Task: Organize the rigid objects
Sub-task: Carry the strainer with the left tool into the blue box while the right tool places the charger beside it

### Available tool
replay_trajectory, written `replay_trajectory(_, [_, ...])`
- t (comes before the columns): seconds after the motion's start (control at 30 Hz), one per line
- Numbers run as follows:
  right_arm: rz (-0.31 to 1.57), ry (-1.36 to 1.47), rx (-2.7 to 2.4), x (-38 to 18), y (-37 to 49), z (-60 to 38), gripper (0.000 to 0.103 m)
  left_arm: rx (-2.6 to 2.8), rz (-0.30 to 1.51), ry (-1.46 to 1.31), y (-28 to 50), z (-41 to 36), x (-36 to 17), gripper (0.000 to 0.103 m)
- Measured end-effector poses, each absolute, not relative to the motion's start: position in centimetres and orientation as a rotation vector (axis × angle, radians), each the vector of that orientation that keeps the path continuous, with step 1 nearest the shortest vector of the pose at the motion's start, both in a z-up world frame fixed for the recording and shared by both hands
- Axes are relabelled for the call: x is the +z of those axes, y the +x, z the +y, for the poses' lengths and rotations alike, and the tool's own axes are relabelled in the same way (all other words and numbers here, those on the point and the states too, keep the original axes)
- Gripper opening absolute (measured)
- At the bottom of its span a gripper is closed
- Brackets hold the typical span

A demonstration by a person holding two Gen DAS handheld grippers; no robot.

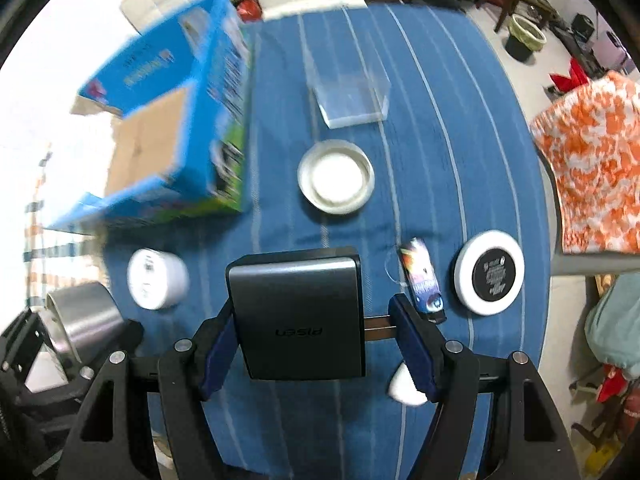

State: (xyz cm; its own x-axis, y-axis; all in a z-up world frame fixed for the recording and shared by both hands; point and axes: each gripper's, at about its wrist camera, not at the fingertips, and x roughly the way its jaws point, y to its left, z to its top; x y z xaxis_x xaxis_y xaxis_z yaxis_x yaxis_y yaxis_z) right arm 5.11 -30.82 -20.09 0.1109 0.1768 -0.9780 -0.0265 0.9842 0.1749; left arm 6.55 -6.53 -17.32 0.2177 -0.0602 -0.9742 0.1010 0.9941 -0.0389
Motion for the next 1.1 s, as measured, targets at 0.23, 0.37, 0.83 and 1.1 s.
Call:
replay_trajectory(0.23, [1.354,0.162,0.228,-13.8,11.2,-25.9,0.074,-0.1,1.22,-0.019,9.3,-3.3,-10.0,0.069])
replay_trajectory(0.37, [1.318,0.174,0.261,-12.7,14.5,-21.6,0.074,-0.074,1.173,-0.033,13.1,0.9,-8.8,0.069])
replay_trajectory(0.83, [1.447,0.123,0.156,-27.3,29.7,-6.2,0.074,-0.025,1.316,-0.086,25.7,12.6,-18.0,0.069])
replay_trajectory(1.1, [1.539,0.042,0.063,-33.9,32.2,-4.3,0.074,-0.037,1.398,-0.1,27.2,13.4,-23.1,0.069])
